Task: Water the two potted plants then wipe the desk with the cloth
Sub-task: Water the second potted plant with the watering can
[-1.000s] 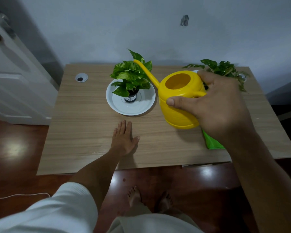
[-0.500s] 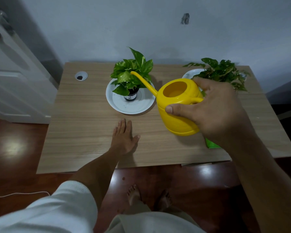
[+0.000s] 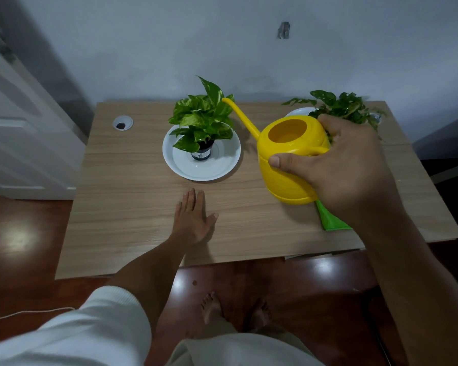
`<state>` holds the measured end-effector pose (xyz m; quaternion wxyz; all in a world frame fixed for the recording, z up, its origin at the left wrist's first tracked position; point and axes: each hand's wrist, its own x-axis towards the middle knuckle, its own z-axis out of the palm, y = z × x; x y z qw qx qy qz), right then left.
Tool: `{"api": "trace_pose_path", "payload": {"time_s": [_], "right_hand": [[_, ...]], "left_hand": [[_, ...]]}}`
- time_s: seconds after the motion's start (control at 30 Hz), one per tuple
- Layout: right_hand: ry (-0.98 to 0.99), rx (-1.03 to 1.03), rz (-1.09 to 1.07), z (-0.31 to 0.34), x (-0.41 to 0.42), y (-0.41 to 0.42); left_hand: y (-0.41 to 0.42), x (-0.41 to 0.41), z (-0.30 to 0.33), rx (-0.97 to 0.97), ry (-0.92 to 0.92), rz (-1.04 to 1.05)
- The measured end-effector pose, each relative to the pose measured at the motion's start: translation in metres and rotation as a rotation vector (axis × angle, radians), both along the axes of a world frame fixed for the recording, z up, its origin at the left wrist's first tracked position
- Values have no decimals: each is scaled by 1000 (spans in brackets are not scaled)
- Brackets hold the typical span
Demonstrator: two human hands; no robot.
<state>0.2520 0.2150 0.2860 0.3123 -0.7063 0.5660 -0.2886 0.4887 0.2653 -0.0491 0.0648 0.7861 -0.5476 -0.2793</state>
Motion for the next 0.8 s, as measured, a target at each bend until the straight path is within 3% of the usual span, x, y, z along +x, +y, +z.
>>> {"api": "trace_pose_path", "payload": {"time_s": [0.2, 0.57, 0.8], "right_hand": [[-65, 10, -38, -9, 2, 1], [27, -16, -81, -22, -2, -1], [-84, 33, -73, -19, -8, 5]], "left_hand": [[0, -1, -1, -7, -2, 7], [2, -1, -3, -17, -11, -5], [3, -3, 1, -38, -2, 3]]}}
